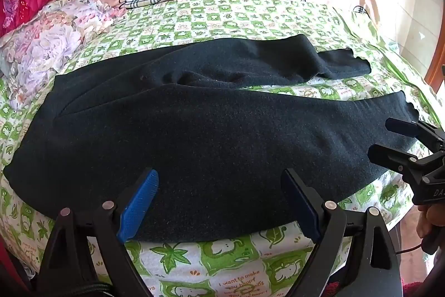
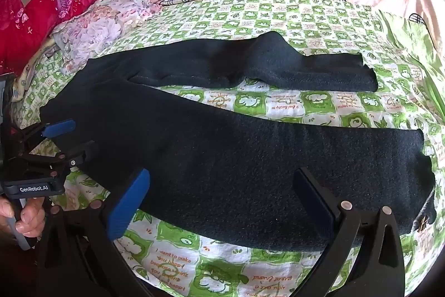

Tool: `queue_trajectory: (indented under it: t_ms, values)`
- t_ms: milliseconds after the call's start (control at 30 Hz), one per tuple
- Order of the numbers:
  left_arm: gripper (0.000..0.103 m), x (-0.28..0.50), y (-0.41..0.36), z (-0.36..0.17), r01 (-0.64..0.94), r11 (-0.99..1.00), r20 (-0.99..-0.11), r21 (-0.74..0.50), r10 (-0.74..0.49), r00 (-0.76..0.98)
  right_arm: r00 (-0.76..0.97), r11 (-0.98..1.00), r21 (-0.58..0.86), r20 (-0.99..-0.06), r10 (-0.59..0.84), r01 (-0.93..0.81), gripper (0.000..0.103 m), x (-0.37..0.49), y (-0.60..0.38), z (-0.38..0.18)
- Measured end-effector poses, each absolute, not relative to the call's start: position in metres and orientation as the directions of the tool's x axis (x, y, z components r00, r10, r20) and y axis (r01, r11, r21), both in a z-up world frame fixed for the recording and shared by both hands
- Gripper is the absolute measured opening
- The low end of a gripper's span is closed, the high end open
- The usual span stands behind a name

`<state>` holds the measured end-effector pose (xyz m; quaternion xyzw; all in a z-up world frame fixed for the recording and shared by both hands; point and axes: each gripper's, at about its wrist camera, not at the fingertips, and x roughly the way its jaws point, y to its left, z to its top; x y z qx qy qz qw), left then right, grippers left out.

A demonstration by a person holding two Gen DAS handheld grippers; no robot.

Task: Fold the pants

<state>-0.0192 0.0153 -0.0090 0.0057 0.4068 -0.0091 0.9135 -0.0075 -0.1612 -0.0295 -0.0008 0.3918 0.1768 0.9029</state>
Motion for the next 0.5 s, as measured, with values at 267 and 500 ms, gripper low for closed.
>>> queue_trajectory:
  t_ms: [267,500]
  values:
    - [0.091,-0.0192,0.0144,-0.0090,0.022,1.000,-0.748,0.002,-0.013,0.664,0.627,0.937,0.144,-0.710,0.322,-0.318,0.103,-0.0084,-0.1605,-0.0295]
    - [0.091,-0.0181,0.0128,-0.0099,0.026,1.000,-0.752,0.004,-0.014,0.659,0.630,0.937,0.145,-0.706,0.324,-0.319,0.103,-0.0129,-0.1561,-0.0302]
